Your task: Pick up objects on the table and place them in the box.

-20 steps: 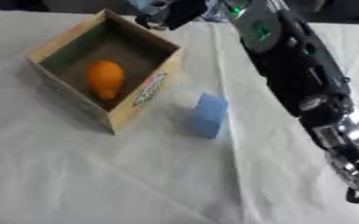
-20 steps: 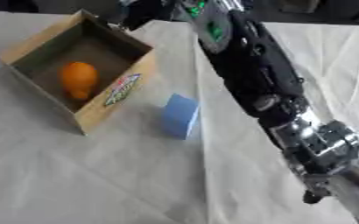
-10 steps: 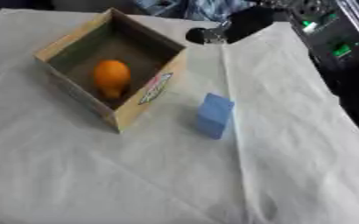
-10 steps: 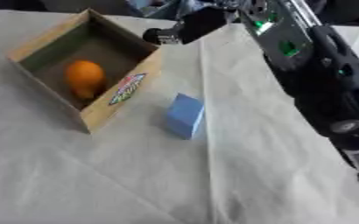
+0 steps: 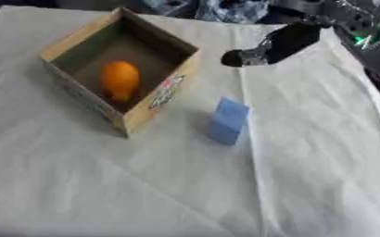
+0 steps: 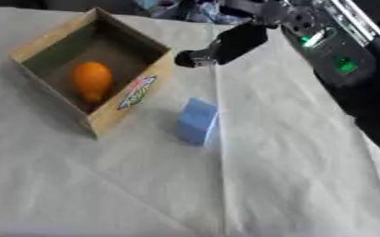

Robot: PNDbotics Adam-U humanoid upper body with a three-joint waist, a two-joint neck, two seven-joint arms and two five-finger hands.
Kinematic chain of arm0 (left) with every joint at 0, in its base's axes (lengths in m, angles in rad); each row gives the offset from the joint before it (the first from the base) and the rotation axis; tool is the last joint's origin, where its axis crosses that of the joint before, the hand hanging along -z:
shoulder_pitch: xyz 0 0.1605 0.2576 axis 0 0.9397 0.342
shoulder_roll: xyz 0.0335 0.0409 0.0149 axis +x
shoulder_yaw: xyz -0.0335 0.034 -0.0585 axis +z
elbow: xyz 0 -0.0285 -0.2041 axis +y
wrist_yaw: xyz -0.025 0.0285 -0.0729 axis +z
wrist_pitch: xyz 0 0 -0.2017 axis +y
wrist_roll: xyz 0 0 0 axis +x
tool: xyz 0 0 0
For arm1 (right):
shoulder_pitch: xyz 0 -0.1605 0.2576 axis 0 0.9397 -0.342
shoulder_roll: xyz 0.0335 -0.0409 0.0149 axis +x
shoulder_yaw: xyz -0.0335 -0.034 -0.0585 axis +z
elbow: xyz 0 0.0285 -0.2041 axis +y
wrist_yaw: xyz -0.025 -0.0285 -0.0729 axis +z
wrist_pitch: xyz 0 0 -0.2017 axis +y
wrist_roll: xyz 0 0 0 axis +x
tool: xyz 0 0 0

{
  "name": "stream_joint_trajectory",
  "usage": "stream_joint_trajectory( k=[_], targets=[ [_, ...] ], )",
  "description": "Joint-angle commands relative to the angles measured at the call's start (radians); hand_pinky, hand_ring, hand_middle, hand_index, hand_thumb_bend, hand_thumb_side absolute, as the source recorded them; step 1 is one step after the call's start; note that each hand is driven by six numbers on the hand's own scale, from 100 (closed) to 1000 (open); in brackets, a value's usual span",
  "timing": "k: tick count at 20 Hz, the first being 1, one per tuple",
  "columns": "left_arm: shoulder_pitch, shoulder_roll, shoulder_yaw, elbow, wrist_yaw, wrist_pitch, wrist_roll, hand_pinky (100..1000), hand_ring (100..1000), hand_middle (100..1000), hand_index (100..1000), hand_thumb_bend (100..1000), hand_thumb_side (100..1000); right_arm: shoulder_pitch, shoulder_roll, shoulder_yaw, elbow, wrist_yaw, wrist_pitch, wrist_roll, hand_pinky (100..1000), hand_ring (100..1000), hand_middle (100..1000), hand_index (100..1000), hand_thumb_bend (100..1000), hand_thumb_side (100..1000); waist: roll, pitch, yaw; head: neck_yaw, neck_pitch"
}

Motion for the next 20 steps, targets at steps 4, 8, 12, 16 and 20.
stream_joint_trajectory(
  k=[4, 8, 12, 16, 20],
  targets=[
    [-0.002, 0.020, 0.005, -0.014, -0.004, 0.002, -0.004, 605, 820, 1000, 692, 268, 983, 0.034, -0.024, 0.020, -0.044, -0.004, 0.062, 0.002, 904, 926, 845, 941, 482, 723, 0.004, -0.019, -0.001, -0.007, 0.008],
    [-0.003, 0.019, 0.004, -0.014, -0.003, 0.002, -0.006, 605, 821, 1000, 692, 267, 983, 0.066, -0.006, 0.047, -0.036, 0.006, 0.094, 0.012, 906, 929, 845, 946, 486, 684, 0.006, -0.019, 0.000, -0.009, 0.010],
    [-0.003, 0.018, 0.003, -0.014, -0.002, 0.001, -0.008, 605, 821, 1000, 692, 267, 982, 0.090, 0.015, 0.062, -0.029, 0.045, 0.104, 0.004, 912, 932, 846, 942, 525, 659, 0.006, -0.019, 0.000, -0.012, 0.011],
    [-0.005, 0.017, 0.002, -0.014, 0.000, 0.000, -0.009, 605, 821, 1000, 692, 268, 983, 0.137, 0.047, 0.070, 0.004, 0.135, 0.100, -0.029, 914, 931, 844, 940, 550, 666, 0.005, -0.019, 0.001, -0.015, 0.011],
    [-0.005, 0.017, 0.002, -0.014, 0.001, -0.001, -0.010, 605, 821, 1000, 692, 267, 984, 0.169, 0.074, 0.065, 0.028, 0.196, 0.084, -0.064, 914, 925, 839, 940, 567, 651, 0.004, -0.020, 0.000, -0.014, 0.013]
  ],
)
